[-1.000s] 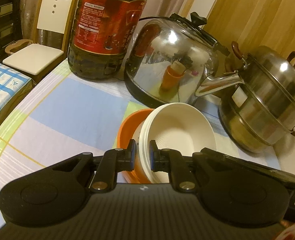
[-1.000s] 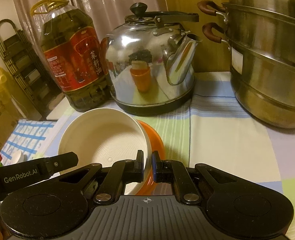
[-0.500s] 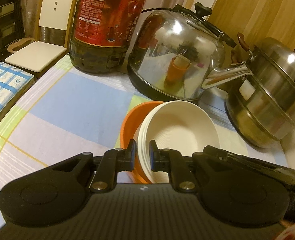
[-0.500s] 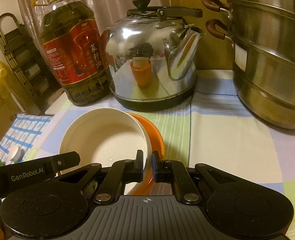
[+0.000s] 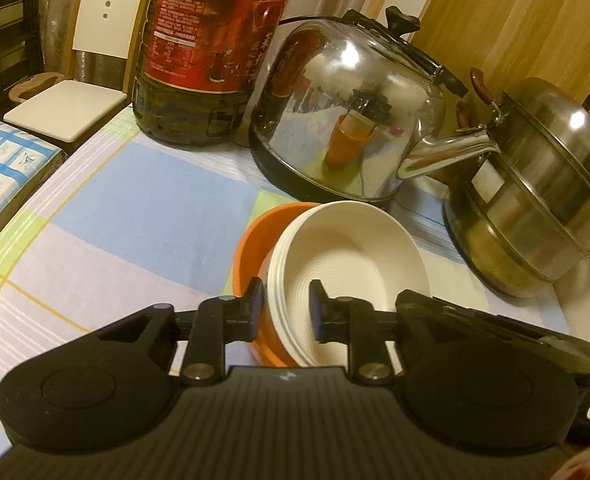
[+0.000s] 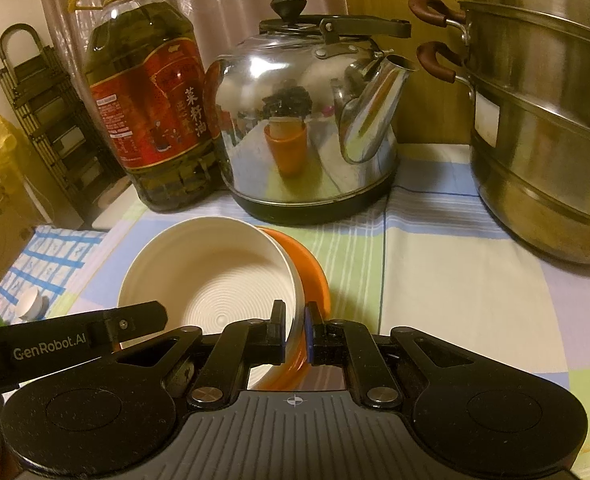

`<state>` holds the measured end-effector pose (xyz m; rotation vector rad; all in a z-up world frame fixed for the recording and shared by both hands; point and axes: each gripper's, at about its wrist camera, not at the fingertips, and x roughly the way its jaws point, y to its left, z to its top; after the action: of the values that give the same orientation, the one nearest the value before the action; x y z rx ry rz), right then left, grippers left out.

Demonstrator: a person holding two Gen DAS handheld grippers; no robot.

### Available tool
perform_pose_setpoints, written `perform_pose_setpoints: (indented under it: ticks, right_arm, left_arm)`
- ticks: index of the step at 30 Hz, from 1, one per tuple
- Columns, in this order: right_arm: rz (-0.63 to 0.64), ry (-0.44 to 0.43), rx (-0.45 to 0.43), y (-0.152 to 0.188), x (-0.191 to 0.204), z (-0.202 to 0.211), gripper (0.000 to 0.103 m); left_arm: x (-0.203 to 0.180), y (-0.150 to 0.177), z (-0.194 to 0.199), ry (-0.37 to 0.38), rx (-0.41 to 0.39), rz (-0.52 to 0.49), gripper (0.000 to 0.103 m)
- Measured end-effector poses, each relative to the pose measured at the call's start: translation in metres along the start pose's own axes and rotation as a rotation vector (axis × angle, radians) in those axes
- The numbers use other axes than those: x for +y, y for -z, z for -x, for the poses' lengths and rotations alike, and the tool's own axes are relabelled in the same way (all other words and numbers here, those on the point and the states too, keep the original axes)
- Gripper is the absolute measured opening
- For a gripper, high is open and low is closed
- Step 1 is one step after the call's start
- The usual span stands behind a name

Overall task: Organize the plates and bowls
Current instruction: 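Open both grippers to release the white bowls and pull back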

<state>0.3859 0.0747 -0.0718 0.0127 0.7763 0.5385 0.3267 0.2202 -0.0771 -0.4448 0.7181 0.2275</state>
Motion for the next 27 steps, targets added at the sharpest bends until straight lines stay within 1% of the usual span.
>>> perform_pose_setpoints:
  ticks: [4,6,13,20,27]
  right_arm:
    - [-0.01,-0.017,-0.012,0.0,-0.002,0.001,0.016]
    - [-0.013,-0.023,-0.024,-0.001,-0.003,0.002,0.021]
    - [-0.044,-0.024,-0.073,-0.006,-0.008,0.012,0.025]
    - [-0.043,-0.025,-0.09,-0.008,-0.01,0.02,0.026]
    - [-0.039,-0.024,-0.11,-0.005,-0.012,0.047,0.028]
  left_arm:
    - [-0.003,-0.002,0.005,0.002,-0.017,-0.013,0.035]
    - [-0.005,-0.003,0.007,0.001,-0.028,-0.019,0.037]
    - [0.0,-0.008,0.013,-0.001,-0.05,0.002,0.037]
    - [0.0,-0.009,0.02,0.006,-0.063,0.008,0.037]
    - [0.004,-0.008,0.04,0.021,-0.082,0.005,0.037]
